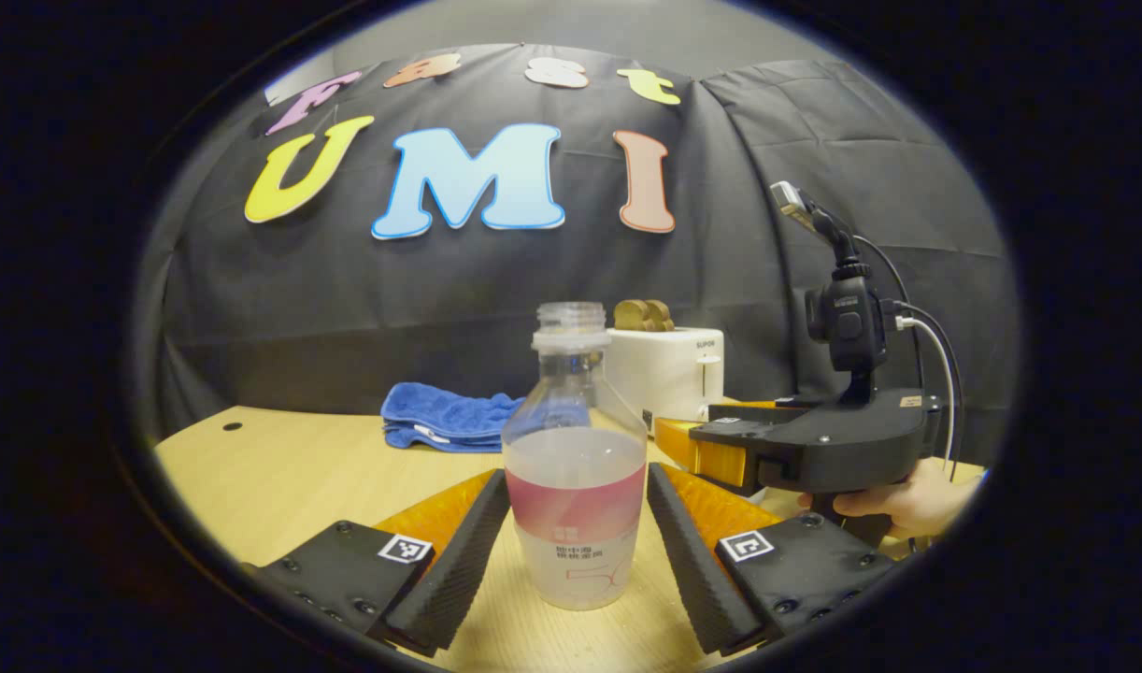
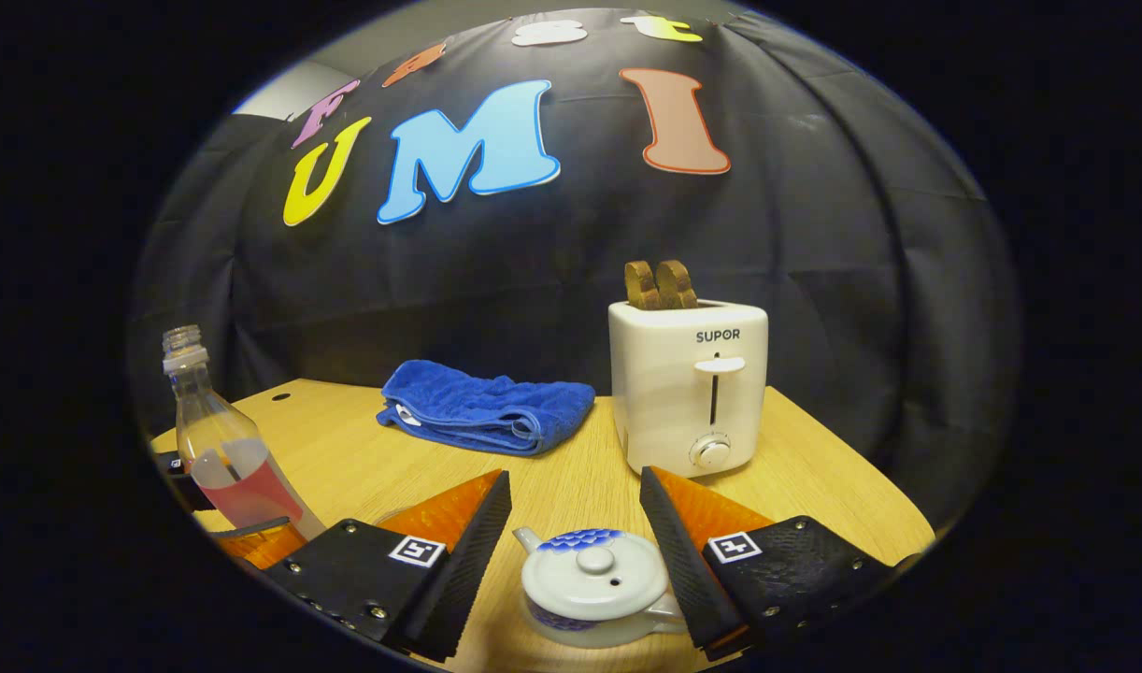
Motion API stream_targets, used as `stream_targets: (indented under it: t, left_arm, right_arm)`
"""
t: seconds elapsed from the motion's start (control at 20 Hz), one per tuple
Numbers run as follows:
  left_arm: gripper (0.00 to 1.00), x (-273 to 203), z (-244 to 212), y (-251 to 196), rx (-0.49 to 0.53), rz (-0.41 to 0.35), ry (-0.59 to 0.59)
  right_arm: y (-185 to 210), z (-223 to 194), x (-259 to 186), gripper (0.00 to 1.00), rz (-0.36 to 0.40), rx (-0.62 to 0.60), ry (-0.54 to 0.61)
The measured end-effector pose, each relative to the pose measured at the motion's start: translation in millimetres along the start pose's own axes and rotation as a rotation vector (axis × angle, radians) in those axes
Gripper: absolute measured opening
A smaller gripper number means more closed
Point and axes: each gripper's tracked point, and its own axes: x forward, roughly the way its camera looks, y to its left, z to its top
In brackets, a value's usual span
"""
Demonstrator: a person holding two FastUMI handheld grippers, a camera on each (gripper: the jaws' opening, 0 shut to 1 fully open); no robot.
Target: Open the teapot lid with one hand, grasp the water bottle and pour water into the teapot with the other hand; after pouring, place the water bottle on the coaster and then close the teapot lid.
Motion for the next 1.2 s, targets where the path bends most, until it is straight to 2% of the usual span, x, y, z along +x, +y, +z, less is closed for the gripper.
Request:
stream_targets:
  t: [0.05,0.1,0.15,0.25,0.3,0.4,0.45,0.65,0.75,0.85,0.9,1.2]
  left_arm:
    - [1.00,3.5,1.6,0.5,0.002,0.003,-0.008]
    - [1.00,0.7,2.3,-0.2,0.006,0.001,-0.004]
    - [1.00,0.2,2.7,-0.2,0.009,0.005,-0.002]
    - [0.99,0.9,2.2,-0.5,0.012,0.003,0.000]
    - [0.99,0.8,1.0,-1.8,0.013,0.001,0.003]
    - [0.99,2.0,1.5,-3.3,0.022,0.001,0.008]
    - [0.99,2.1,1.6,-3.9,0.026,-0.001,0.013]
    - [0.89,-1.1,-3.5,-4.1,0.009,-0.005,0.034]
    - [0.89,-2.3,-2.1,-3.3,0.005,0.002,0.037]
    - [0.89,-3.1,-2.0,-3.4,0.006,0.006,0.038]
    - [0.88,-3.4,-3.6,-4.0,0.003,0.007,0.039]
    - [0.87,-6.6,-4.2,-3.7,0.001,0.008,0.047]
  right_arm:
    - [-1.4,6.0,2.1,0.87,-0.004,0.002,-0.021]
    - [-1.9,5.6,5.5,0.75,-0.006,0.004,-0.027]
    - [0.3,3.6,5.6,0.68,0.001,0.001,-0.009]
    - [-2.5,3.2,6.5,0.68,-0.013,-0.013,-0.010]
    - [-8.7,2.8,6.5,0.66,-0.045,-0.031,-0.010]
    - [-9.3,2.5,7.1,0.43,-0.047,-0.031,0.006]
    - [-8.3,2.9,7.2,0.44,-0.047,-0.036,0.015]
    - [-12.2,3.1,7.1,0.44,-0.063,-0.047,0.020]
    - [-14.1,4.5,4.1,0.17,-0.042,-0.016,0.023]
    - [-11.5,5.6,3.5,0.18,-0.013,0.017,0.023]
    - [-8.8,5.2,2.7,0.11,0.003,0.024,0.015]
    - [-8.7,12.0,-0.3,0.11,0.043,0.064,-0.029]
